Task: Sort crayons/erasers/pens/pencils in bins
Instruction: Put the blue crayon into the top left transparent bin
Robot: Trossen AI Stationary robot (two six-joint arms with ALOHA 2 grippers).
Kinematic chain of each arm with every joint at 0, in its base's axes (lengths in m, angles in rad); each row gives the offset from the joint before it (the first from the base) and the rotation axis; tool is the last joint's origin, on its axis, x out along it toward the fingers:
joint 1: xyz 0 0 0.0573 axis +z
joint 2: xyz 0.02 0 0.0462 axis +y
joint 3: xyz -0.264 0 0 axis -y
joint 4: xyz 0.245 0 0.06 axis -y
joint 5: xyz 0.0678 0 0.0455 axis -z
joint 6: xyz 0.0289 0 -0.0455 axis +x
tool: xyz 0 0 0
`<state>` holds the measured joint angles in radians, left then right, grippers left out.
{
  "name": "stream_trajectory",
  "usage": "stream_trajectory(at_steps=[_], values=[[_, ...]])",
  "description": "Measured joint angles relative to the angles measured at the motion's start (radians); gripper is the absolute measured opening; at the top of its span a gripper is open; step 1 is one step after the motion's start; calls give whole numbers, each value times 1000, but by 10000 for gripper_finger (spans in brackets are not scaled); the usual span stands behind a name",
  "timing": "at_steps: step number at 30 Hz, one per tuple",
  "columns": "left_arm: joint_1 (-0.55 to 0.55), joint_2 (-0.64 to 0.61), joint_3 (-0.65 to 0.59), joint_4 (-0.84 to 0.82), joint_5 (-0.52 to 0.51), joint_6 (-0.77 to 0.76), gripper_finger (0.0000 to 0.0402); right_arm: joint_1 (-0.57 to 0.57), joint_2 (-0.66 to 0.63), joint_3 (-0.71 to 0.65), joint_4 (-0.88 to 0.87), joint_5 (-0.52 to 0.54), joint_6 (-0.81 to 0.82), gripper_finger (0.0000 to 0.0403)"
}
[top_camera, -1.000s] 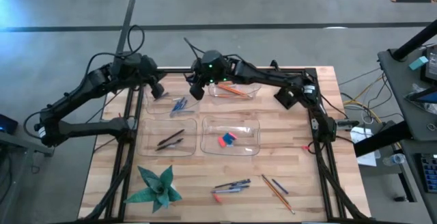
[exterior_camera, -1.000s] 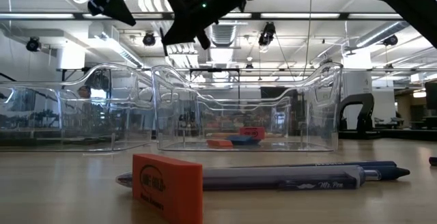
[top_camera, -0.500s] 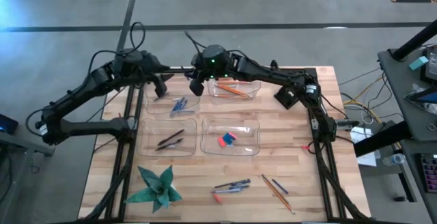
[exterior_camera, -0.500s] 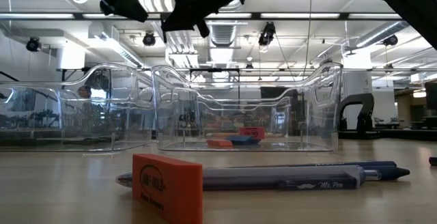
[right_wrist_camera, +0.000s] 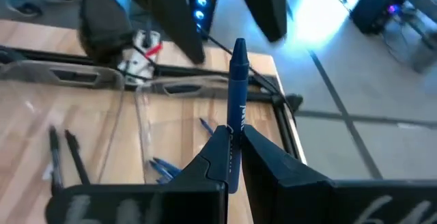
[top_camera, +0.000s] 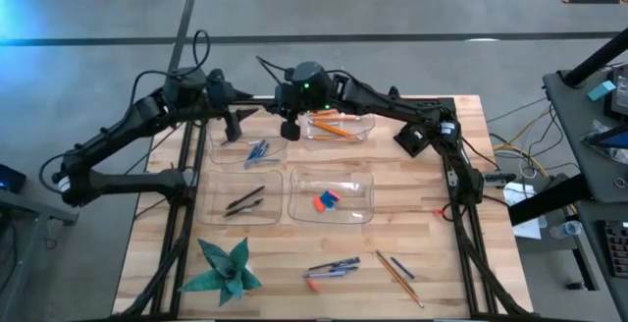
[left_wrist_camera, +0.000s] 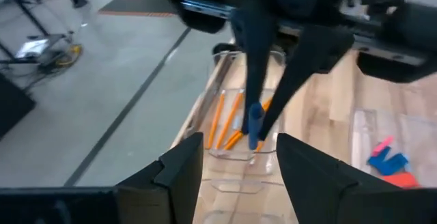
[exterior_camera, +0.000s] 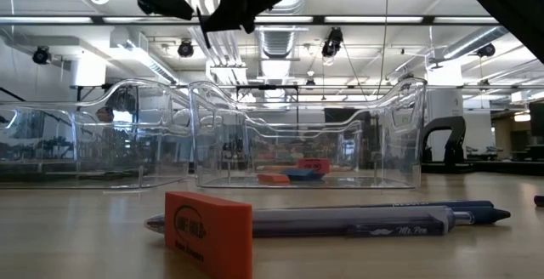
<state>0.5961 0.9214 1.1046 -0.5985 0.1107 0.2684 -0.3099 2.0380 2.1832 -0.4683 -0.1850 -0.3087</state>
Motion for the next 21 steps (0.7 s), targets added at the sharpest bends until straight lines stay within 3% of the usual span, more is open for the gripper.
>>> stream_trajectory(at_steps=[5,15,21], values=[[0,29,-1,17,72,4,173,3,-2,2,25,-25,-5,15],[0,40,-2,76,100,19,170,6,-2,2,16,-25,-7,15],[0,70,-2,87,167,-1,120,6,-2,2,24,-25,-6,15]])
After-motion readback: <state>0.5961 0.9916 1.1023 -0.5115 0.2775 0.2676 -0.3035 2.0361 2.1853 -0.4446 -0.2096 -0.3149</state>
